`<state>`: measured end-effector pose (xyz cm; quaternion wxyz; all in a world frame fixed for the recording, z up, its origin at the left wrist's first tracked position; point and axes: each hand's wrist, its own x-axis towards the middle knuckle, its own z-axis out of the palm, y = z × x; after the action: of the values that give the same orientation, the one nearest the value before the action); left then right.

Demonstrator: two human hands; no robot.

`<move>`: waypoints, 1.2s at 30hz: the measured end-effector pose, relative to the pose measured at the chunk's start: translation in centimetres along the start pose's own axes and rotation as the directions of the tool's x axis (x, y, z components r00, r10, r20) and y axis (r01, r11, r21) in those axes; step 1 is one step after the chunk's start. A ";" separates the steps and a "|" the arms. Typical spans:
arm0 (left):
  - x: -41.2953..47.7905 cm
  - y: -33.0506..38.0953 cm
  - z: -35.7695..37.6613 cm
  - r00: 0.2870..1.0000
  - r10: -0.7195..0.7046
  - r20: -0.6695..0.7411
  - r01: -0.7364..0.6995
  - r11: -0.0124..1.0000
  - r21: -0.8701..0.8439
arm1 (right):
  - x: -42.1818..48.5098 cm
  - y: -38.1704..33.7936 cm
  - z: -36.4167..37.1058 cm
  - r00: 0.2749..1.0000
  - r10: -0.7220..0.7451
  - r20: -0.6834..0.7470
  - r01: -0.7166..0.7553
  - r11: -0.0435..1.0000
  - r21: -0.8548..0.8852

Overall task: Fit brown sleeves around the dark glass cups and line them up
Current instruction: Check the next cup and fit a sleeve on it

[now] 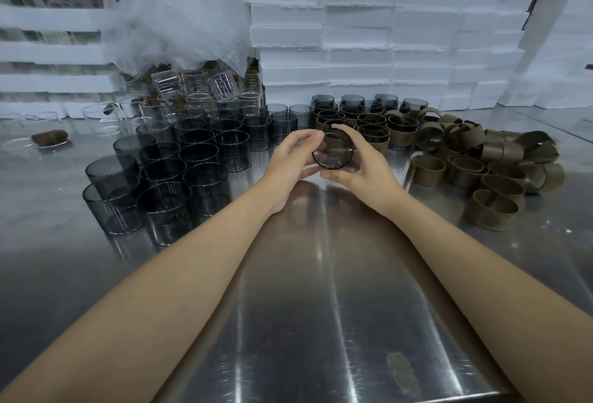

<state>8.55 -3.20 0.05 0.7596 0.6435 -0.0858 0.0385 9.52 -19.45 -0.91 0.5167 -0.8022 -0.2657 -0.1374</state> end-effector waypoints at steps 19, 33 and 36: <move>0.4 -0.9 0.3 0.999 0.032 -0.024 -0.026 0.976 0.215 | -0.1 -1.0 0.0 0.989 -0.093 0.116 0.123 0.951 -0.283; 0.3 -1.2 -0.1 0.990 0.085 0.112 -0.118 0.932 0.342 | 0.1 -0.1 -0.5 0.995 0.090 0.051 -0.089 0.996 -0.012; 0.2 -1.0 -0.3 0.990 0.081 0.113 -0.110 0.952 0.285 | 0.0 -0.2 -0.9 0.993 0.099 0.058 -0.103 0.993 0.060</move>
<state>8.98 -3.13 -0.93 0.6489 0.7442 -0.1484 0.0550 9.50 -20.19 -0.36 0.5403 -0.8016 -0.2431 -0.0806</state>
